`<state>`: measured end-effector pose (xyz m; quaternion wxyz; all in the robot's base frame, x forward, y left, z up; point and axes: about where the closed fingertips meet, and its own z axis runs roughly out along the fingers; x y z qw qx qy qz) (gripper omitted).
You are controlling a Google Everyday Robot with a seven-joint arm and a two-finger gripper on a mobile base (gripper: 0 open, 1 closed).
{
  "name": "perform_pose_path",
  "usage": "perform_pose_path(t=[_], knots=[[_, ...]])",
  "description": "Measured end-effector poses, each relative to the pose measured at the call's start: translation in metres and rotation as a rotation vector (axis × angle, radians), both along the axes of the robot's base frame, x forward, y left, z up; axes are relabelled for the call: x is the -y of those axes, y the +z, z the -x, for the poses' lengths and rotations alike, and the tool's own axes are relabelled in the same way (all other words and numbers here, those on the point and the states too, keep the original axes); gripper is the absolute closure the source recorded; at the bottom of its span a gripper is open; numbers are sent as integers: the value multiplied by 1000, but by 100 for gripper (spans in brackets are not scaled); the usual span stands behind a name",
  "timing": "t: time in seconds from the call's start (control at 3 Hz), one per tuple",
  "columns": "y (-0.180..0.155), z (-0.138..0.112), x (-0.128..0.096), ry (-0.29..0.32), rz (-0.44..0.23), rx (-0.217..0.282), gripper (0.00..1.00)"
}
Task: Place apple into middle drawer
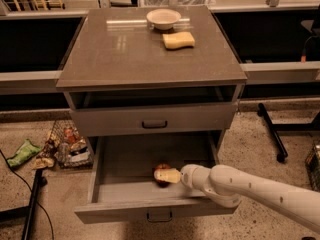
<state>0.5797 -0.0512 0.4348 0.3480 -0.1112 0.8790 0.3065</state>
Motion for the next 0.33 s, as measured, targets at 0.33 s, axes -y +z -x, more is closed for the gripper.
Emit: perform_pose_path(t=[0.33], knots=[[44,6,29,-34,-4,100,0]])
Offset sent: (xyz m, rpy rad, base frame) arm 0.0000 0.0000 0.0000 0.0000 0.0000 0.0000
